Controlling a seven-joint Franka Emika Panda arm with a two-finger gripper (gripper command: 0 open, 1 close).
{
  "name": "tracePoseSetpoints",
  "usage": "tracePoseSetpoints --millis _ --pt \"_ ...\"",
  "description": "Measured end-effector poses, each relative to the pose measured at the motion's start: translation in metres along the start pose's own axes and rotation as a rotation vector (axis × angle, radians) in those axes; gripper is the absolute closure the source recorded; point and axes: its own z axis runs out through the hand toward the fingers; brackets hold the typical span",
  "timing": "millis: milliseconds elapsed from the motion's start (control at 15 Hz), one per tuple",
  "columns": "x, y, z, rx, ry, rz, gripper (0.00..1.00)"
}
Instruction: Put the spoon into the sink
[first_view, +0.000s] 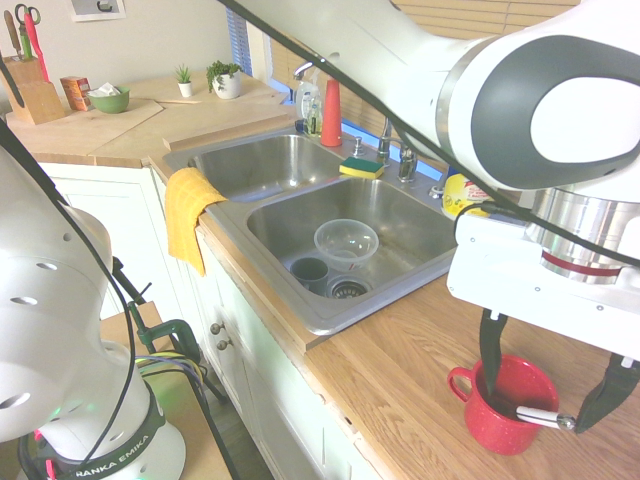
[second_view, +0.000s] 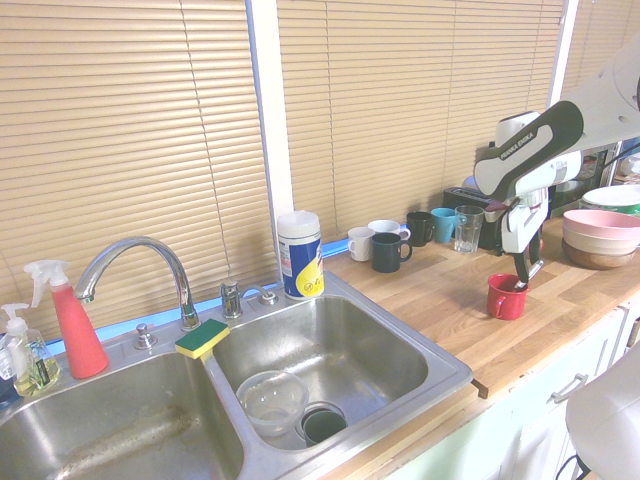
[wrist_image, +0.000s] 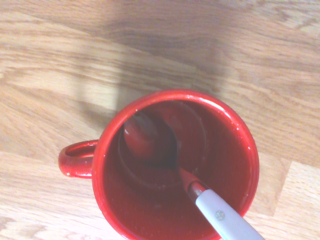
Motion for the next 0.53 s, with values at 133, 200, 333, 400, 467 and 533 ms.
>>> tracePoseSetpoints --millis 133,200,333,400,467,533 --pt "0.000 0.003 0.001 0.001 -0.002 0.006 1.00" --pt "-0.001 0.005 0.001 0.001 -0.003 0.010 1.00" --pt "-0.001 0.007 0.002 0.002 -0.008 0.015 1.00" --pt "-0.002 0.009 0.003 0.002 -0.009 0.018 1.00" --pt "-0.002 0.010 0.004 0.002 -0.012 0.020 1.00" --pt "-0.002 0.011 0.005 0.002 -0.016 0.023 1.00"
